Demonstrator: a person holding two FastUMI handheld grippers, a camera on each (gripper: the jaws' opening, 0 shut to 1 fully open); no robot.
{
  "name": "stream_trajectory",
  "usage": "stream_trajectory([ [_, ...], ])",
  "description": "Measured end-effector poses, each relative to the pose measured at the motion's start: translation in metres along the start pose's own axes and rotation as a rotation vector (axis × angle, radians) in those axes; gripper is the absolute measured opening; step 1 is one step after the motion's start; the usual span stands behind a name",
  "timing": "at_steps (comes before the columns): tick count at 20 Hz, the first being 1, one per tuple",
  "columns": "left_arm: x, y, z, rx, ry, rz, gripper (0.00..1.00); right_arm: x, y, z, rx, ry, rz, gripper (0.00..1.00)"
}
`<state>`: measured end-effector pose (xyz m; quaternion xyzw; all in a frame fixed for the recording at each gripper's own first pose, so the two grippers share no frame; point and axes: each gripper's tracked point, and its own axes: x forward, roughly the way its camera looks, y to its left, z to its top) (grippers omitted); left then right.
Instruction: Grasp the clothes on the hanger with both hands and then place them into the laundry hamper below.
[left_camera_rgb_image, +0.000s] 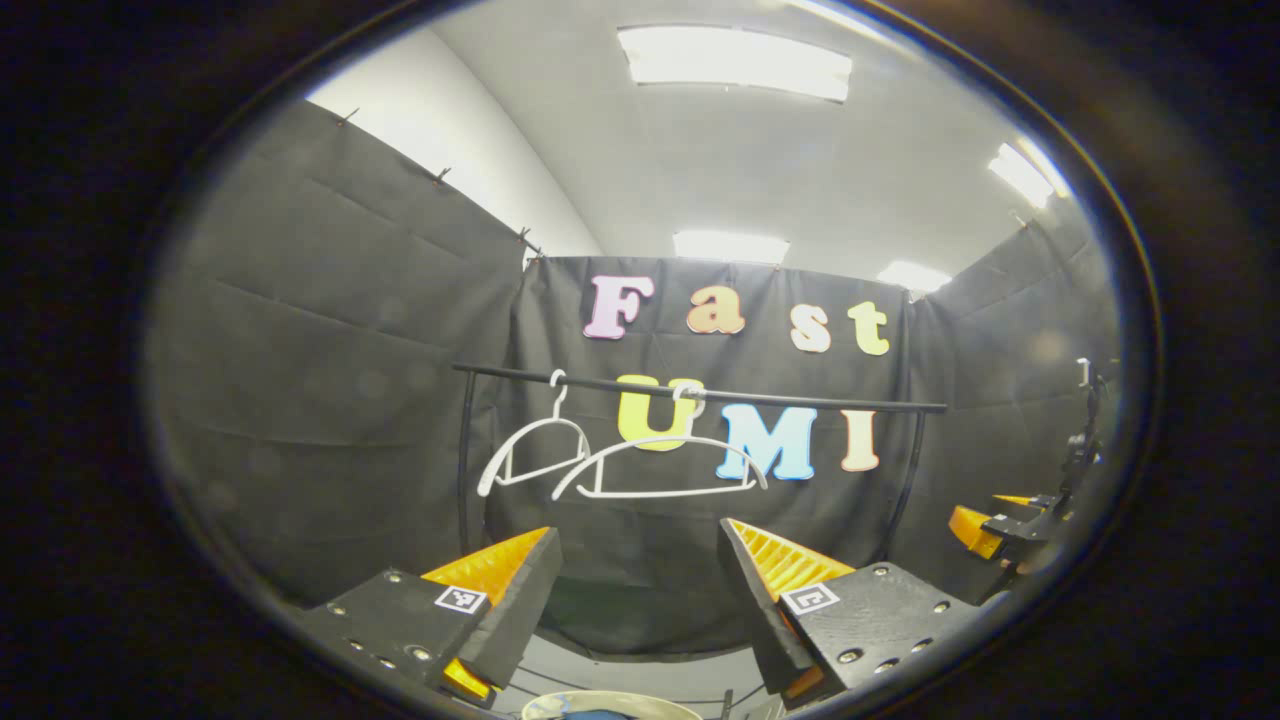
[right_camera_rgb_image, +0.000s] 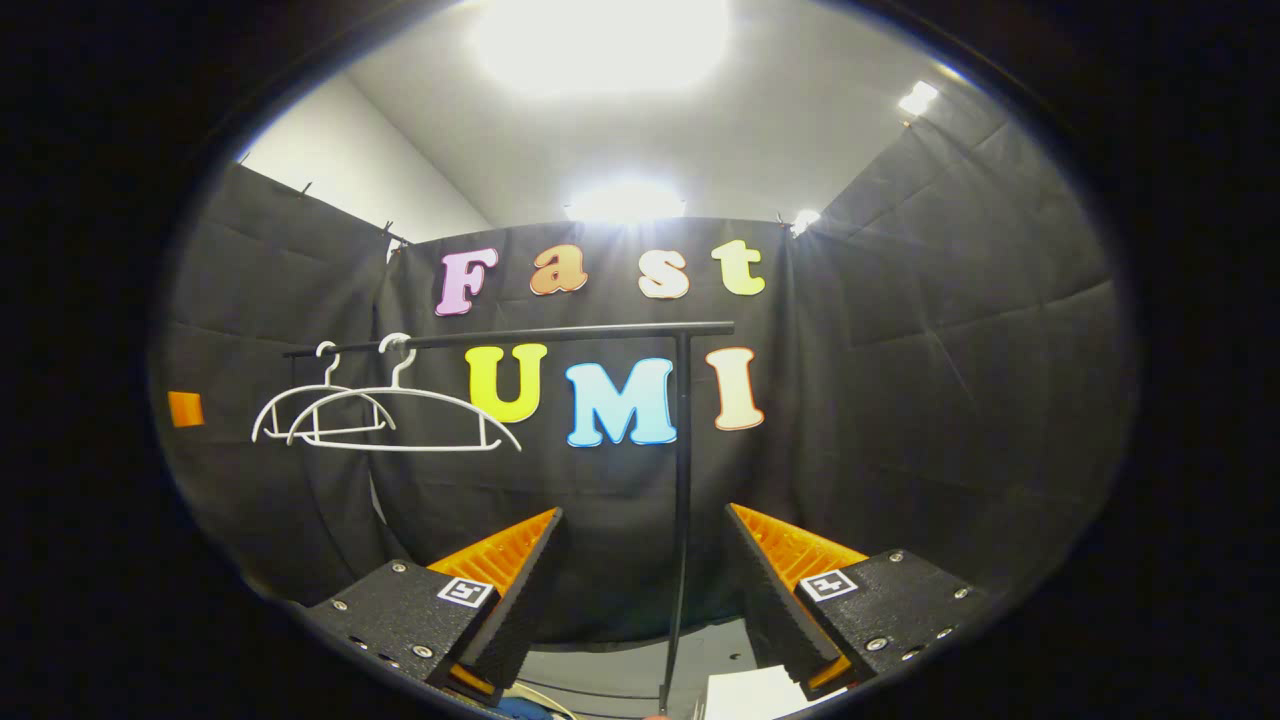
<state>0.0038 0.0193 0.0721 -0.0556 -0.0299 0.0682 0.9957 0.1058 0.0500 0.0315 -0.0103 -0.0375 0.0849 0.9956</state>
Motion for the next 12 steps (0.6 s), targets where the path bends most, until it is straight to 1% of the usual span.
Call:
stream_trajectory([
  [2,-0.003,0.011,0.000,-0.010,-0.014,-0.002,0.87,-0.006,-0.006,0.003,-0.014,-0.021,-0.037,0.95],
  [3,-0.005,0.014,0.000,-0.025,-0.020,-0.017,0.87,-0.009,-0.006,0.003,-0.016,-0.024,-0.051,0.95],
  [4,-0.009,0.016,-0.002,-0.043,-0.025,-0.029,0.87,-0.013,-0.004,0.002,-0.012,-0.018,-0.060,0.91],
  [5,-0.012,0.018,-0.004,-0.058,-0.024,-0.039,0.87,-0.017,-0.001,-0.001,-0.011,-0.001,-0.059,0.95],
  [6,-0.014,0.023,-0.006,-0.063,-0.023,-0.047,0.87,-0.021,0.003,-0.002,-0.014,0.010,-0.059,0.95],
  [7,-0.016,0.028,-0.007,-0.057,-0.022,-0.051,0.87,-0.025,0.005,0.000,-0.025,0.008,-0.063,0.92],
  [8,-0.016,0.031,-0.012,-0.051,-0.010,-0.049,0.87,-0.028,0.005,0.004,-0.037,0.007,-0.071,0.92],
  [9,-0.018,0.034,-0.016,-0.044,0.008,-0.051,0.87,-0.031,0.008,0.007,-0.045,0.011,-0.073,0.95],
  [10,-0.022,0.035,-0.021,-0.038,0.024,-0.054,0.87,-0.041,0.017,0.007,-0.050,0.010,-0.068,0.95],
  [11,-0.025,0.037,-0.023,-0.032,0.031,-0.055,0.87,-0.044,0.022,0.011,-0.054,0.008,-0.068,0.92],
  [12,-0.028,0.037,-0.025,-0.027,0.034,-0.058,0.87,-0.049,0.025,0.014,-0.056,0.005,-0.064,0.95],
])
